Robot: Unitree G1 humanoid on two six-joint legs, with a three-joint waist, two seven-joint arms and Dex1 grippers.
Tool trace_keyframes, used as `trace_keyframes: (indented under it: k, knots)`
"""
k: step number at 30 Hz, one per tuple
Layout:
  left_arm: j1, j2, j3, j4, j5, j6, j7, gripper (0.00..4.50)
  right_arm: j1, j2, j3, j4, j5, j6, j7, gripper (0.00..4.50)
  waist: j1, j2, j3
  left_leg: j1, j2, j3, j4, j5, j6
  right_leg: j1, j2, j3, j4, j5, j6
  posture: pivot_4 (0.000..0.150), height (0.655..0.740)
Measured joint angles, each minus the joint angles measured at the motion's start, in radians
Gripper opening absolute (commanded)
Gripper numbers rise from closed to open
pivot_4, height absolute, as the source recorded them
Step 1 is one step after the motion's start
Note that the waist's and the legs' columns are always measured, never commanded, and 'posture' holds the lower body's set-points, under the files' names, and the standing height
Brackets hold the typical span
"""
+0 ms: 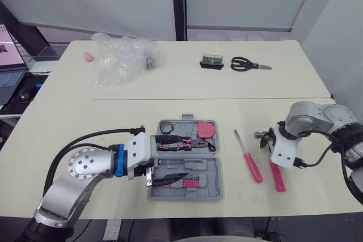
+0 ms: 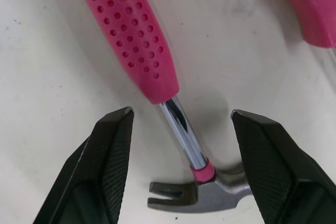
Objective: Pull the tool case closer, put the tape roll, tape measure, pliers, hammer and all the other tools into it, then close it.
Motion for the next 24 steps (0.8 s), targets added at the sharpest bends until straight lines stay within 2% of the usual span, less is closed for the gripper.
trace_keyframes:
  k: [7, 12, 18, 24]
  knots:
    - [-0.002, -0.017, -0.003, 0.001, 0.013, -0.003, 0.006, 4.5, -0.033, 0.026, 0.008, 0.075, -0.1, -0.035, -0.124, 1.04, 0.0, 0.0, 0.0, 0.001, 0.0, 0.0, 0.0, 0.0, 0.0, 0.001, 0.0, 0.0, 0.0, 0.0, 0.0, 0.15, 0.74]
    - [-0.009, -0.033, -0.013, 0.004, 0.024, -0.006, 0.016, 4.5, -0.047, 0.027, 0.019, 0.094, -0.135, -0.067, -0.176, 0.27, 0.0, 0.0, 0.0, 0.003, 0.0, -0.001, 0.0, 0.0, 0.0, 0.003, 0.0, 0.0, 0.0, 0.0, 0.0, 0.15, 0.74]
    - [-0.012, -0.041, -0.013, 0.007, 0.028, -0.024, 0.02, 4.5, -0.049, 0.015, 0.02, 0.106, -0.113, -0.116, -0.179, 0.22, 0.0, 0.0, 0.0, 0.003, 0.0, 0.0, 0.0, 0.0, 0.0, 0.003, 0.0, 0.0, 0.0, 0.0, 0.0, 0.15, 0.74]
    - [-0.019, -0.042, -0.014, 0.012, 0.031, -0.041, 0.019, 4.5, -0.043, -0.076, 0.014, 0.072, 0.036, -0.108, -0.062, 0.22, 0.0, 0.001, 0.001, 0.003, -0.001, 0.0, 0.0, 0.0, 0.0, 0.003, -0.001, 0.0, 0.0, 0.0, 0.0, 0.15, 0.74]
